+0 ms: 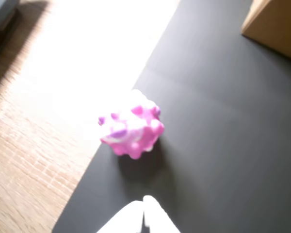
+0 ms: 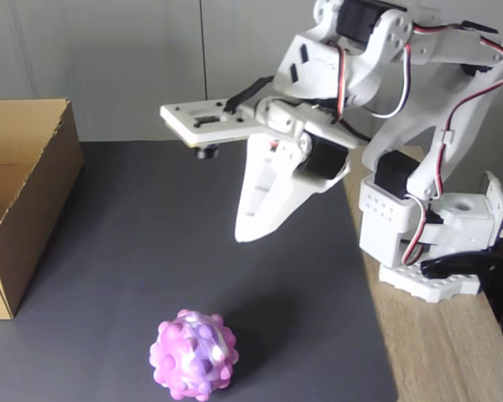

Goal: Grasp a ball and put it in the box.

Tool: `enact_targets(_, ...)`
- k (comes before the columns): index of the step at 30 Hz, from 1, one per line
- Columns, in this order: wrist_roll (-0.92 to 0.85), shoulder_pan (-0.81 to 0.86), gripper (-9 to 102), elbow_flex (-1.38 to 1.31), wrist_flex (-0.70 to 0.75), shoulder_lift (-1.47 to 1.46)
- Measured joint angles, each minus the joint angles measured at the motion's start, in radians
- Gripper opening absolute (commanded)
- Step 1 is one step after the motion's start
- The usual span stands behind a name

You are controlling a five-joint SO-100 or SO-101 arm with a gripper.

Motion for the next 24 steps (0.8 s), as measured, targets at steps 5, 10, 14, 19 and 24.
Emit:
enact_targets(5, 0.000, -0.008, 0, -0.106, -0.075, -0.164)
enact_targets(10, 0.000, -0.005, 1, -0.173, -0.138, -0.290)
enact_targets(14, 0.000, 0.015, 15, -0.175, -0.161, -0.345)
enact_targets(19, 0.028, 0.084, 41, -0.176, -0.186, -0.407)
enact_targets(24, 0.071, 0.140, 46, -0.176, -0.219, -0.463)
